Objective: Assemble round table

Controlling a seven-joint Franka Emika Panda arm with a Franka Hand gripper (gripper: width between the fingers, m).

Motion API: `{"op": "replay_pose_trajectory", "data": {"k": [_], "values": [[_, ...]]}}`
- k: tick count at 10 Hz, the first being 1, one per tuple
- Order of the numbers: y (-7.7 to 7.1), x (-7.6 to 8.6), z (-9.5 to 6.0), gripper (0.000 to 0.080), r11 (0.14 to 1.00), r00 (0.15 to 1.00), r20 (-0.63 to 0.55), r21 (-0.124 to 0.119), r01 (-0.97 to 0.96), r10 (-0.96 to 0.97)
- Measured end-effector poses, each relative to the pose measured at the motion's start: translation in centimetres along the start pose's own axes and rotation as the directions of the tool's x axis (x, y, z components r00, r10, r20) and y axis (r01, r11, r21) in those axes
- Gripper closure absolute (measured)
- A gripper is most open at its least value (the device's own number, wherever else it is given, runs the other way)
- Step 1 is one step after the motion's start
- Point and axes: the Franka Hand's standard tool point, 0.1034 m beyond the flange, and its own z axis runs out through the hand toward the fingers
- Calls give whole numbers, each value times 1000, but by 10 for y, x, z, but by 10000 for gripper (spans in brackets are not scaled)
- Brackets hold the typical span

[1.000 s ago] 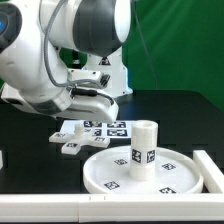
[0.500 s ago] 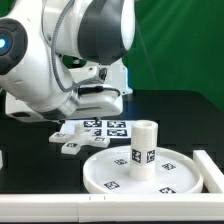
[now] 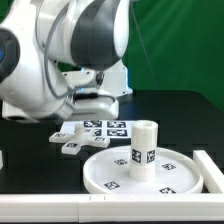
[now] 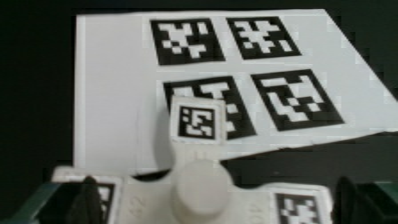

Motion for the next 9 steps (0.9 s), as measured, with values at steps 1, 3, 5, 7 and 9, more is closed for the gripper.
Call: {"op": "replay_pose_trajectory", "data": {"k": [1,3,5,7,9], "values": [[0,1,4,151,999,998,41,1,-39,39],[-2,3,4,151,997,992,97,-5,-82,82],[-2,2,5,151,997,992,99,-3,-83,83],[-1,7,16,151,999,995,91,-1,-51,51],[6,8,27,151,996,991,99,0,-88,88]]}}
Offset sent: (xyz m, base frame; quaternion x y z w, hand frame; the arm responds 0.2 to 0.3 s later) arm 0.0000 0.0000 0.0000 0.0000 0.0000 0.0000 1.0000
